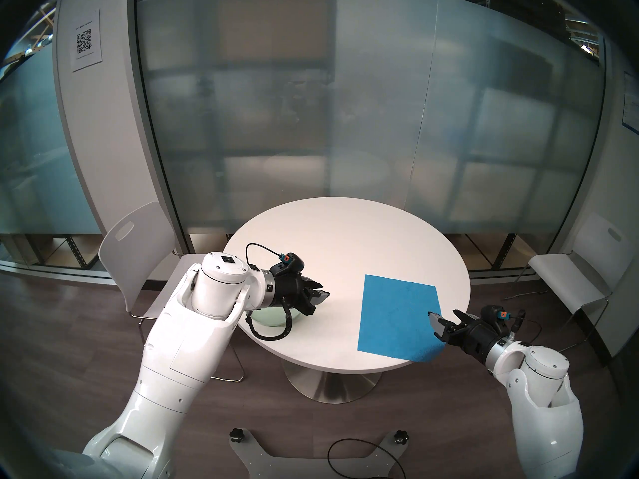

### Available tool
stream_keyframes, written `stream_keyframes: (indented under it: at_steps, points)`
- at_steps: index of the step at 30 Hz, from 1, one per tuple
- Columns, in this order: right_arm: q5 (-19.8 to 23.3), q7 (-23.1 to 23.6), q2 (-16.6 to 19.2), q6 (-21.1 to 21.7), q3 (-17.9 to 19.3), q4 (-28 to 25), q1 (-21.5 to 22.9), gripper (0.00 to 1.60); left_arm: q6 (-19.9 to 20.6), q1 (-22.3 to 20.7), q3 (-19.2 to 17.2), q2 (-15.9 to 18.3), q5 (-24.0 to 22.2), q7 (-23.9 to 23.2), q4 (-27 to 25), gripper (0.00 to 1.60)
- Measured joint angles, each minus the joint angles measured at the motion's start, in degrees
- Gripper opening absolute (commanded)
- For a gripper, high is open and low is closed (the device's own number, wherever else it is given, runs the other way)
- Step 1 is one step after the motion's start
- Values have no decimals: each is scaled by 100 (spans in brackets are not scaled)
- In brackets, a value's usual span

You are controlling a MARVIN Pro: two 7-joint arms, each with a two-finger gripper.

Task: Fold the napkin in half twice and place it beside the plate

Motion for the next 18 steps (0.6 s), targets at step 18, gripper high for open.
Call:
stream_keyframes:
  at_steps: [18]
  points:
    - [42,-2,-115,-42,114,-111,-111,160,-256,-158,812,-344,359,217,646,90]
